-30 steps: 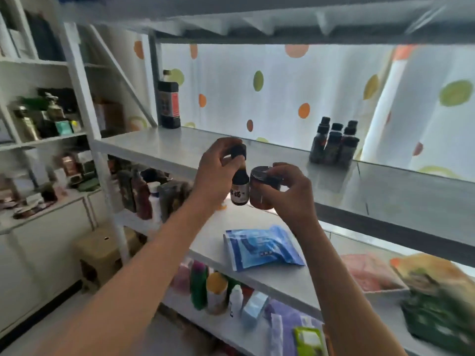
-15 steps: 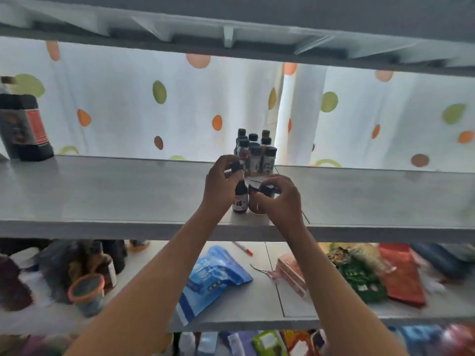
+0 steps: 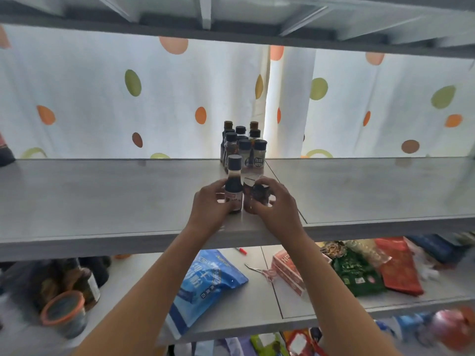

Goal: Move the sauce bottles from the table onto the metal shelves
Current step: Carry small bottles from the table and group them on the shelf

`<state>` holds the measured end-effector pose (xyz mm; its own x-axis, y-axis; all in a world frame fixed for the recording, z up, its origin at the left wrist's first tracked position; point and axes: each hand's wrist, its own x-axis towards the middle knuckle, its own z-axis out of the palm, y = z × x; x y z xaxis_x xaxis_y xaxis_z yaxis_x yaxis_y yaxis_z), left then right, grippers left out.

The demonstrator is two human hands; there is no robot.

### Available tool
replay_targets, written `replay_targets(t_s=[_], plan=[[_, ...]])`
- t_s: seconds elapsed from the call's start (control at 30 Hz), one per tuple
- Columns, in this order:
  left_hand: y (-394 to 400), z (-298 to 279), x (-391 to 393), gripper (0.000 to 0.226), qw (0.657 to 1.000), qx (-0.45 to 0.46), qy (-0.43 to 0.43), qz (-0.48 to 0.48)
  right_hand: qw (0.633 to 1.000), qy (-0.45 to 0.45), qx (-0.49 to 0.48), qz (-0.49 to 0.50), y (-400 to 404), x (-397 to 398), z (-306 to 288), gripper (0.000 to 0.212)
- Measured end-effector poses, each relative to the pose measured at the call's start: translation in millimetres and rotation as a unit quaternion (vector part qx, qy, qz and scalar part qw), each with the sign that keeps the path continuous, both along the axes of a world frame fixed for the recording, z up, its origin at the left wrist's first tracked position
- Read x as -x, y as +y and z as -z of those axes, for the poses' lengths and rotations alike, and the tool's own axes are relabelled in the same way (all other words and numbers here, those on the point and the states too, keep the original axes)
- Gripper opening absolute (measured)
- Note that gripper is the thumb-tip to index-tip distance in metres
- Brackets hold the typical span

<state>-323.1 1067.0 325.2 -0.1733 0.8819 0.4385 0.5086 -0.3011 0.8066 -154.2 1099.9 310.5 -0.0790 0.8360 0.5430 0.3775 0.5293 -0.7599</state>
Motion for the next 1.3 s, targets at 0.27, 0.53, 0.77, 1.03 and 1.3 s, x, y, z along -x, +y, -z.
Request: replay_targets(t_s=[0.27,0.53,0.77,1.03,1.3], plan=[[60.7,-12.3,-10.6,0.039,0.996,0.016,0.054,-0.067,0.996,-0.055,0.064,0.006,47.6,1.6,-37.9,0.040],[116.1,-15.9,-13.2,0.028,0.990,0.041,0.080,-0.110,0.983,-0.152,0.090,0.041,98.1,21.0,-49.6,0.038],[137.4,1.9,-10.8,0.046,0.989,-0.001,0.081,-0.123,0.992,-0.101,0.070,0.037,117.4,28.2,-25.4,0.055],[151.9,10.7,-7.8,0.039,0.987,0.022,0.050,-0.149,0.992,-0.101,0.043,0.057,126.4,32.9,-18.6,0.054],[152.2,10.2,-7.7,0.038,0.983,0.024,0.081,-0.161,0.992,-0.094,0.030,0.073,128.8,35.6,-18.5,0.053]])
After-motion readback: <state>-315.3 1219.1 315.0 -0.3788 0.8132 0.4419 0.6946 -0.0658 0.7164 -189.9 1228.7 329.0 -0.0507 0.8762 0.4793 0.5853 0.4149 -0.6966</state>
